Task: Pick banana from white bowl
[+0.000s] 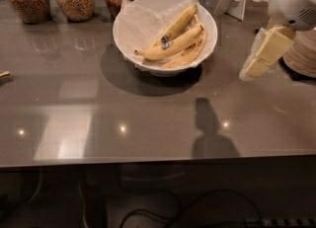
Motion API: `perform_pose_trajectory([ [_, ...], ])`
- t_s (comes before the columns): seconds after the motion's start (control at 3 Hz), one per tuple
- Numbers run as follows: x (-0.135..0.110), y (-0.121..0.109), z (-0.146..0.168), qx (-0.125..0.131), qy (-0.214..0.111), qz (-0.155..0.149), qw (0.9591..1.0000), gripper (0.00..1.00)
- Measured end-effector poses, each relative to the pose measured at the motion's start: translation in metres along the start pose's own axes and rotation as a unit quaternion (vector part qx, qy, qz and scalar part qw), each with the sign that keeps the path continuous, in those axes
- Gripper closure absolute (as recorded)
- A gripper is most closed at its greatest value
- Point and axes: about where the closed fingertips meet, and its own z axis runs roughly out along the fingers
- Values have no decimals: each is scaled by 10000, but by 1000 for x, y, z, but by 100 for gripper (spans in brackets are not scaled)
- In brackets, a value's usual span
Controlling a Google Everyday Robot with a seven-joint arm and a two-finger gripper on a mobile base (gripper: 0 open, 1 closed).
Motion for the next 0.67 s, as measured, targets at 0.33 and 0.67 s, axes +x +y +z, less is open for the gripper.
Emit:
perform_pose_trajectory([
  [0.33,-33,-32,15,49,-504,-305,9982,0],
  [0.67,-70,-54,39,-133,-888,-590,9942,0],
])
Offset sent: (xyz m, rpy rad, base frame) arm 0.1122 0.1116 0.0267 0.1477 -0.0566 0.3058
